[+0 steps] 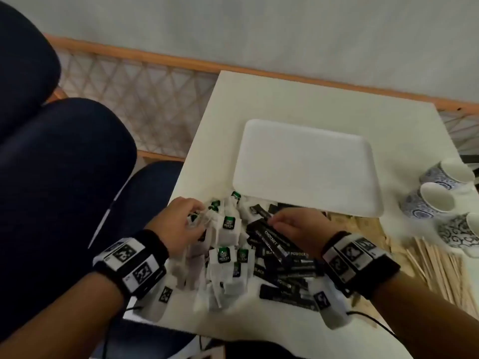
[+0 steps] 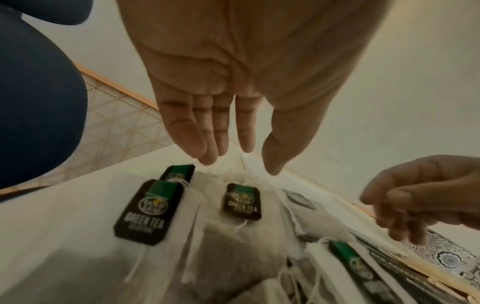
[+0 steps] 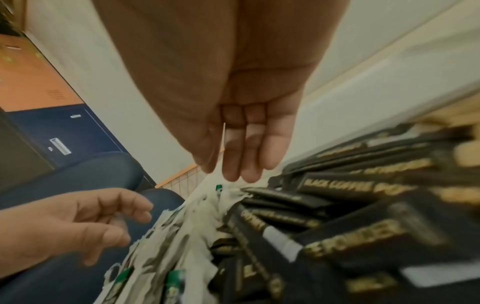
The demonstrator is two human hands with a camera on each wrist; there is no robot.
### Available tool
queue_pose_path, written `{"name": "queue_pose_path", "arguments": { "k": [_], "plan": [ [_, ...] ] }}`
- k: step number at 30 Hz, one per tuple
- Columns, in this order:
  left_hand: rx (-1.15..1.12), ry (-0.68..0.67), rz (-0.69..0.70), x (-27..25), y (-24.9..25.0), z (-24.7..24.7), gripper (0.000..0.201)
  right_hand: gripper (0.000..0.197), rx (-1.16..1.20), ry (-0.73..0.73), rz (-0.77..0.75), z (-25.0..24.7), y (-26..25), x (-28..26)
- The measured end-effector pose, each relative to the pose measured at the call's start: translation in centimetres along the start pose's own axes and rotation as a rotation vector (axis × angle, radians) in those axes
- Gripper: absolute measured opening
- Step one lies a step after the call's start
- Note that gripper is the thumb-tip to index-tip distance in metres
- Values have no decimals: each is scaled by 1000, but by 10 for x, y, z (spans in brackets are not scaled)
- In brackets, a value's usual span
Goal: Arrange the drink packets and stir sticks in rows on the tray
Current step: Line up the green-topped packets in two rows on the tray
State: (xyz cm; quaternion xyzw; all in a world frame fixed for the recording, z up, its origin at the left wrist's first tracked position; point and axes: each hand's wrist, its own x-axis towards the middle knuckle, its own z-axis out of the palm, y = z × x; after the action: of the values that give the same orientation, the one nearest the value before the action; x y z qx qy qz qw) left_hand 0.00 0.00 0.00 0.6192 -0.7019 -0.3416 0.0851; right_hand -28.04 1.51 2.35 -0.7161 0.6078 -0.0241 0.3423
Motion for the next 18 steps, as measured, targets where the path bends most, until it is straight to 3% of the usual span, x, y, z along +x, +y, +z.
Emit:
{"name": "queue_pose_path", "arguments": {
  "k": [3, 7, 14, 18],
  "plan": [
    [21, -39, -57, 2, 4, -2, 53, 25, 103, 52, 16, 10, -17, 17],
    [-2, -107, -135, -6, 1, 6, 74, 42, 126, -9, 29, 25, -28, 34],
    [21, -99, -133, -4, -3, 18, 90, 57, 62, -97, 81, 41, -39, 51],
    [12, -74, -134, -1, -3, 22, 86, 64, 90, -97, 92, 46, -48, 52]
  ]
}}
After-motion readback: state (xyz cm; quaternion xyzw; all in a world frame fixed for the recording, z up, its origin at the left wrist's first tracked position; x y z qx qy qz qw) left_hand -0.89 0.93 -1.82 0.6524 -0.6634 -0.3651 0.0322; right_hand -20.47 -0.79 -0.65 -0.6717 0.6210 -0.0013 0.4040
